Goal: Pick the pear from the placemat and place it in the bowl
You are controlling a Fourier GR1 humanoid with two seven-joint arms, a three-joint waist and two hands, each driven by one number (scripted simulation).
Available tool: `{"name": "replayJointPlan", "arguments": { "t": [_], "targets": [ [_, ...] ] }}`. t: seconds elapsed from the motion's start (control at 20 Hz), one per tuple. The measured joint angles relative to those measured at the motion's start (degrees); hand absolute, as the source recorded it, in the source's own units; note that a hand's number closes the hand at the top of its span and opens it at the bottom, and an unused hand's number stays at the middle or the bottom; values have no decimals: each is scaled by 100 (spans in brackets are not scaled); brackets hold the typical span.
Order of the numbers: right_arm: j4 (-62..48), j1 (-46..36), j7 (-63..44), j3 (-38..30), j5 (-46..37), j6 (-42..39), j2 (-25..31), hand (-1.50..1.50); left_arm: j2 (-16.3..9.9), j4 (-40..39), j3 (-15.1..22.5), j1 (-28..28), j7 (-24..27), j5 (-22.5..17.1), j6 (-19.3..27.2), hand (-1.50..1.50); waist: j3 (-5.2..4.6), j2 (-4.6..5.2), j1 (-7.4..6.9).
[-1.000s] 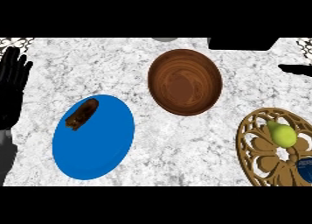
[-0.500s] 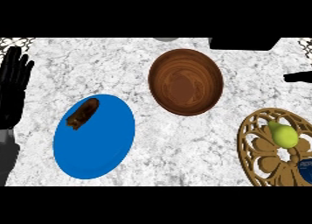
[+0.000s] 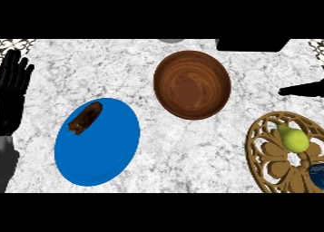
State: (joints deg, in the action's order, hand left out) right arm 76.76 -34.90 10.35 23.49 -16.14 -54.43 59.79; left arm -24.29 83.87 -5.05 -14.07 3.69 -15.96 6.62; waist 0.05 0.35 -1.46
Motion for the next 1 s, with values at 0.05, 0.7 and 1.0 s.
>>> {"name": "replayJointPlan", "arguments": {
  "t": [0.05, 0.7, 1.0],
  "targets": [
    [-71, 12, 107, 58, -121, 66, -15, -150, 2, -37, -13, -40, 0, 35, 15, 0, 1, 0, 15],
    [-1262, 177, 1103, 644, -1400, 1064, -499, -150, 206, -8, -65, -59, -61, 244, 34, 0, -2, -12, 63],
    [-1942, 112, 1689, 789, -1692, 1576, -761, -150, 142, -125, -214, -83, -39, 186, -159, 0, 0, -6, 50]
  ]
}}
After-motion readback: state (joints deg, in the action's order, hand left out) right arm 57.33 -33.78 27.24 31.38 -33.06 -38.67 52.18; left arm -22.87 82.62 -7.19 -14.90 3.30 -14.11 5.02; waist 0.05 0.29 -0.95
